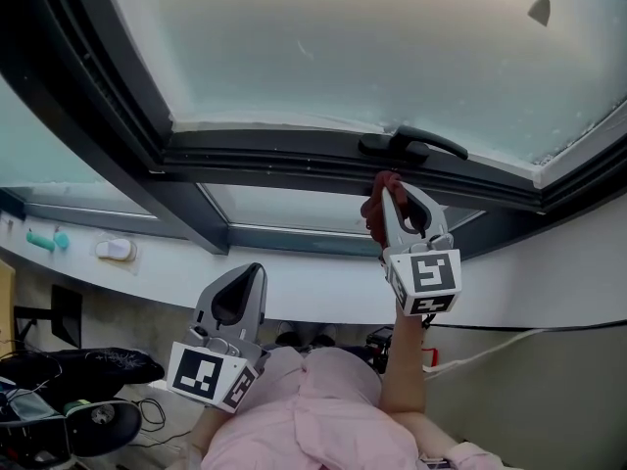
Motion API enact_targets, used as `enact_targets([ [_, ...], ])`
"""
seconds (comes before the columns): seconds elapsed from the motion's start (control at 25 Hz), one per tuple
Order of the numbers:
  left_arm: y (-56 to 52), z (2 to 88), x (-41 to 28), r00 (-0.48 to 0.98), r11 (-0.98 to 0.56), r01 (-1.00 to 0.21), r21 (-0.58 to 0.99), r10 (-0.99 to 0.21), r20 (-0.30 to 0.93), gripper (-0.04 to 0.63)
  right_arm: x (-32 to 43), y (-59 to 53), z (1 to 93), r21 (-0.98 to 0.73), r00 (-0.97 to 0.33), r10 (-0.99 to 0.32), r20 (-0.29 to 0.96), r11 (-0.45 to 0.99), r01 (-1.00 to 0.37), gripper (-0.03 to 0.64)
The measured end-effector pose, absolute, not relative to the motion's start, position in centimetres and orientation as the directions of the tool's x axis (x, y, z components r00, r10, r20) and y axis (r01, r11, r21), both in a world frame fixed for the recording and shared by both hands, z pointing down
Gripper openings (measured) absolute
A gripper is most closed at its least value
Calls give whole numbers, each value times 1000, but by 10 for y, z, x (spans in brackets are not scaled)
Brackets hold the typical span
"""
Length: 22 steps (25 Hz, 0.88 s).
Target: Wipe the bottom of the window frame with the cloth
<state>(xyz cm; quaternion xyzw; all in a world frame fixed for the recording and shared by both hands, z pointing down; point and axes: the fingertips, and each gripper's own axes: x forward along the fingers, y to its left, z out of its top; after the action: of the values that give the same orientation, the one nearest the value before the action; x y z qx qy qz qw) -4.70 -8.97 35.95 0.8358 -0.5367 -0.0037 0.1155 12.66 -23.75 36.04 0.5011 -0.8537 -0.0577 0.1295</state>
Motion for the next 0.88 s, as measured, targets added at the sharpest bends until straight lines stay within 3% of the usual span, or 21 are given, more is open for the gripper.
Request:
enact_targets([
  [0.88,-89,359,-40,402,-375,-904,206,-908,114,-2,143,-239,359,243,-473,-866,165,500,-831,49],
])
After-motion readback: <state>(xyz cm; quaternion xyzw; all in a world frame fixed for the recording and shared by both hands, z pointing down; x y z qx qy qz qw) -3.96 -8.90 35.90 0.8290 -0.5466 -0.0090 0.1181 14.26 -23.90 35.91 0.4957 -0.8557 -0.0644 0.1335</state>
